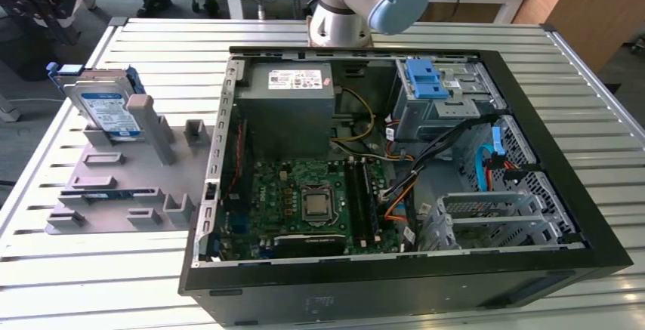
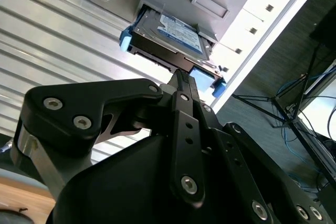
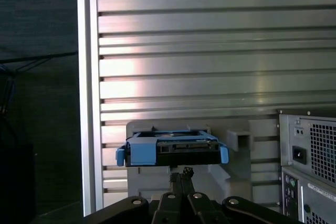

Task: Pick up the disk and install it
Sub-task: 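Reach for the disk, then pick up the disk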

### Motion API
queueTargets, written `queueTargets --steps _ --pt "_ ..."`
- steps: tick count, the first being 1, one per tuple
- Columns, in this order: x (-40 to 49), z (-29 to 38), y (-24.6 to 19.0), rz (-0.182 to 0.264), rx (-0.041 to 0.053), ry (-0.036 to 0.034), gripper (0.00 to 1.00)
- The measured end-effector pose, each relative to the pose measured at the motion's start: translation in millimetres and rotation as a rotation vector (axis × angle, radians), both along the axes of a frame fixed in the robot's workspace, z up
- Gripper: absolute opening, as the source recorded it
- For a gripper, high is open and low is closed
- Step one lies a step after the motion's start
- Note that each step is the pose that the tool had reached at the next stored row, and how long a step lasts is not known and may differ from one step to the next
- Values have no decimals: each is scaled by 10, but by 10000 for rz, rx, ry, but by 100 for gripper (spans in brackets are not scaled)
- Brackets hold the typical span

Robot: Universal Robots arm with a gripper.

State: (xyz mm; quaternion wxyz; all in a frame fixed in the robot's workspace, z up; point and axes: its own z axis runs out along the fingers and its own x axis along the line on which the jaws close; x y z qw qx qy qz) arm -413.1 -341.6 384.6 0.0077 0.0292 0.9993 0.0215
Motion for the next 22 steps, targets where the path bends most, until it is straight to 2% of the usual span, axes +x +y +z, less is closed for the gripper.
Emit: queueTargets --steps 16,22 --pt "-136 -6 0 0 0 0 11" --pt "-158 -7 0 0 0 0 11"
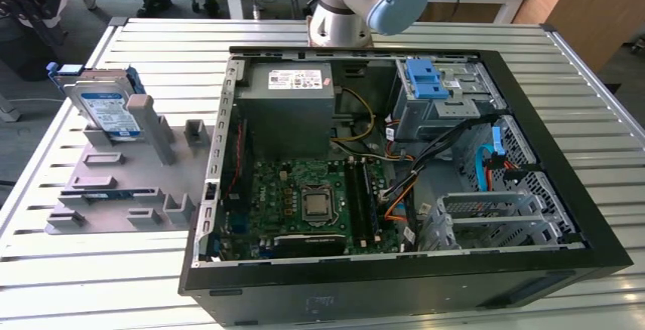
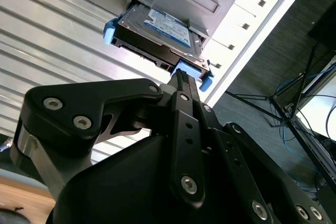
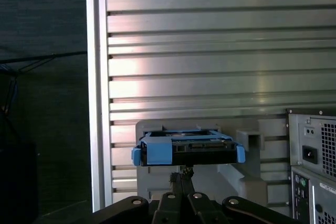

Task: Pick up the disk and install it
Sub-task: 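Pick up the disk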

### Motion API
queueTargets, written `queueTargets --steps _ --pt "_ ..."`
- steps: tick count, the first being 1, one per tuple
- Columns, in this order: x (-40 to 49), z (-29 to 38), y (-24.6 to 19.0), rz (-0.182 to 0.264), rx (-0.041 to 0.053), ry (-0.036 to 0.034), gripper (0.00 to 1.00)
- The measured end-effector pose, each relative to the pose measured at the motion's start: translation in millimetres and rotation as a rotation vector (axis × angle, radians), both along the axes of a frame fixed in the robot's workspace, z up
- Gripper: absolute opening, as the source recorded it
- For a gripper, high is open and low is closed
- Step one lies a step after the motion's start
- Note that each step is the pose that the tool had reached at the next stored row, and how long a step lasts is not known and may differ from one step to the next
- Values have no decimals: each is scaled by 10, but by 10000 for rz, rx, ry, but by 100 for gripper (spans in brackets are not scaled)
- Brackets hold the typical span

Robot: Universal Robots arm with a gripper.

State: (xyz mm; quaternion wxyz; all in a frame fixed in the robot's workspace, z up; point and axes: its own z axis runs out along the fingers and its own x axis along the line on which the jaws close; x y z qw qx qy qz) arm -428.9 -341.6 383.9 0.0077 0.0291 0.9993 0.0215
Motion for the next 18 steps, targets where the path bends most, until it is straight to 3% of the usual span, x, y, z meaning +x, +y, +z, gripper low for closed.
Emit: queueTargets --steps 13,18 --pt "-3 0 0 48 0 0 11" --pt "-4 0 0 560 0 -1 11"
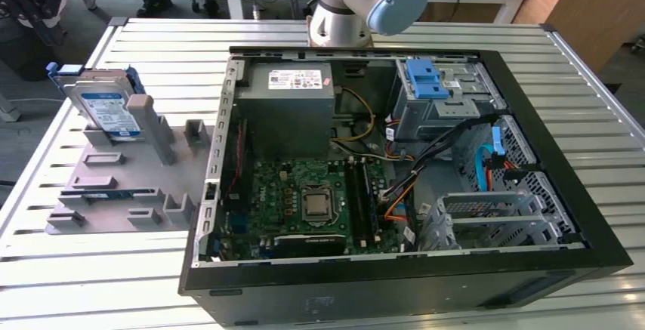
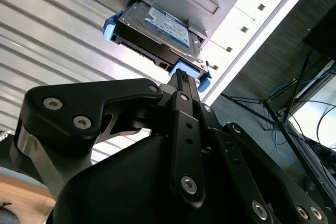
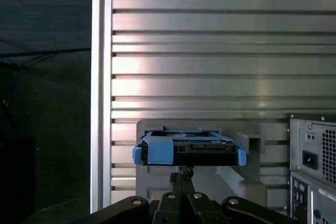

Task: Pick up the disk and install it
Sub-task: 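Pick up the disk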

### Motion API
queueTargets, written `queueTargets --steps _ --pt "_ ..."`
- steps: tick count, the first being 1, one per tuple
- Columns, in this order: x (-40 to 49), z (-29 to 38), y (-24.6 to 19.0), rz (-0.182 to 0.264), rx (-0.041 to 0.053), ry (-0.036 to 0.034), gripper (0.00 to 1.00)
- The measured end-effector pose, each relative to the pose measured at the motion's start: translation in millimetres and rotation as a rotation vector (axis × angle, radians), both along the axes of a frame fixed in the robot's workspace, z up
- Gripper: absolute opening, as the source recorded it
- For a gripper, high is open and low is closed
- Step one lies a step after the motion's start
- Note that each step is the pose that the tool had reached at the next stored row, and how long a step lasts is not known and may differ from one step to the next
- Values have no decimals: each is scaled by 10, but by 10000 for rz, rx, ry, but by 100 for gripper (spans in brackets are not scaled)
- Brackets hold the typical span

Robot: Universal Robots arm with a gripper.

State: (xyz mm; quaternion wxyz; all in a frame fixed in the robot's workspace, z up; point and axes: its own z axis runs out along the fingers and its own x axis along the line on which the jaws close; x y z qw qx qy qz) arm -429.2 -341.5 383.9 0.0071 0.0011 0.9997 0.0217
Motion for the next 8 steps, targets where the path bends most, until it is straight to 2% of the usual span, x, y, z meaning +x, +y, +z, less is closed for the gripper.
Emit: queueTargets --steps 5,8 --pt "0 0 0 764 0 0 11" --pt "0 0 0 1056 -1 0 11"
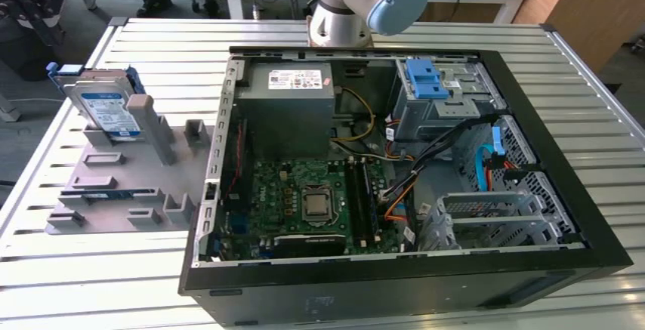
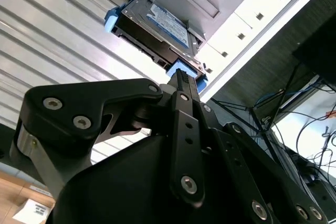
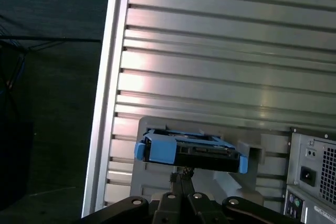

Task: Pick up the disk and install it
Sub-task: 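Pick up the disk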

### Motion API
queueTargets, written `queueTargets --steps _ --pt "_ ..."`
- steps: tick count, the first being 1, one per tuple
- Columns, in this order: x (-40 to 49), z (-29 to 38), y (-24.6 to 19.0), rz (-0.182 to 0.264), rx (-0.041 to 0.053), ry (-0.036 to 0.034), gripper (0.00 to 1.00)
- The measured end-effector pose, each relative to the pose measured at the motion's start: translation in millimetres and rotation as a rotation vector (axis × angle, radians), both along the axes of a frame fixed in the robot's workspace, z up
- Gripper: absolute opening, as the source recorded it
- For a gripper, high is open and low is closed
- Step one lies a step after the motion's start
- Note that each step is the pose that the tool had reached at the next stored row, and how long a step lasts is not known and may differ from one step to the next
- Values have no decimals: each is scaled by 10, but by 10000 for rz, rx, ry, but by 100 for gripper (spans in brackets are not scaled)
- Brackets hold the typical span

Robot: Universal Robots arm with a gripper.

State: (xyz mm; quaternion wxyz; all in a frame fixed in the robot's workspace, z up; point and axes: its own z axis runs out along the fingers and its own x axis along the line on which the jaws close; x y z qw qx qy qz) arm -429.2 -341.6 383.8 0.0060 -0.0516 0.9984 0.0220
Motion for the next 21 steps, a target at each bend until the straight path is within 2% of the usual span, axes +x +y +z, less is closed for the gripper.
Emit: queueTargets --steps 6,8,21 --pt "0 0 0 26 0 1 11" --pt "0 0 0 165 0 0 11" --pt "0 -3 0 2414 -1 0 11"
